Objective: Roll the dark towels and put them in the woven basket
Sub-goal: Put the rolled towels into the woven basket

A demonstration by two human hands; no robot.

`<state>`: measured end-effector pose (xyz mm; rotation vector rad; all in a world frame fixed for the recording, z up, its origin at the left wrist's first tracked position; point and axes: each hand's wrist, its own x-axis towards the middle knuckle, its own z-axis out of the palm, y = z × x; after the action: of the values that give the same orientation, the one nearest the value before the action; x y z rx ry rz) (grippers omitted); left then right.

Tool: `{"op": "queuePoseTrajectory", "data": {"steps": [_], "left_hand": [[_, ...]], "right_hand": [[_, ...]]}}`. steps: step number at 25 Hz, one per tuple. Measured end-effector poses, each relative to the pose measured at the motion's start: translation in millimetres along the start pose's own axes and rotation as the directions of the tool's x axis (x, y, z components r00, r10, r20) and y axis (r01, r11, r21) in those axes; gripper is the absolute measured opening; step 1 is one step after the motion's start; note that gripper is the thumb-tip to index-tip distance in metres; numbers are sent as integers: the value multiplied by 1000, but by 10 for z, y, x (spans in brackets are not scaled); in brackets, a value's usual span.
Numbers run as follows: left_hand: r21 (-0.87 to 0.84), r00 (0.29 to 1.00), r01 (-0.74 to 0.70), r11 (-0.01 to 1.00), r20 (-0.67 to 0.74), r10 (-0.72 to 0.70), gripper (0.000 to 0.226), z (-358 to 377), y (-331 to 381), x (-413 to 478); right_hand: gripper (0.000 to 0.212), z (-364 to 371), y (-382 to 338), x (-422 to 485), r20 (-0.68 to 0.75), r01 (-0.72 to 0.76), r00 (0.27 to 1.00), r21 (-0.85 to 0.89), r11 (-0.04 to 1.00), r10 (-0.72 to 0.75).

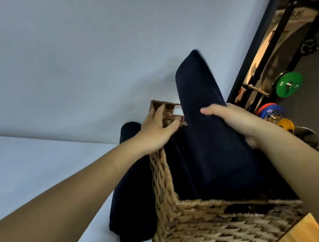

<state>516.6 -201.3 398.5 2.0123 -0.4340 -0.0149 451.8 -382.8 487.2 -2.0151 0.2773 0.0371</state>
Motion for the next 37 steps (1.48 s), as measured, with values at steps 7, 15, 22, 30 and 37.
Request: {"op": "queuePoseTrajectory", "data": {"steps": [7,15,22,30,37], "left_hand": [[181,982,186,966,-63,-177,43,-36,-504,-215],[-93,860,510,855,56,-507,112,-74,-893,-480],[-54,818,574,817,85,-568,110,-61,-919,-386],[-439,759,627,643,160,-631,91,-131,-856,-474],[-753,811,536,381,333,-481,42,-406,-585,-731]], "right_hand": [[87,922,279,172,135,108,991,-822,559,8],[84,674,347,294,111,17,993,-364,931,26],[84,759,229,250,181,11,975,-628,778,132],[78,926,391,357,59,63,998,-702,710,-30],[27,909,374,197,-130,473,791,-489,733,-598]]}}
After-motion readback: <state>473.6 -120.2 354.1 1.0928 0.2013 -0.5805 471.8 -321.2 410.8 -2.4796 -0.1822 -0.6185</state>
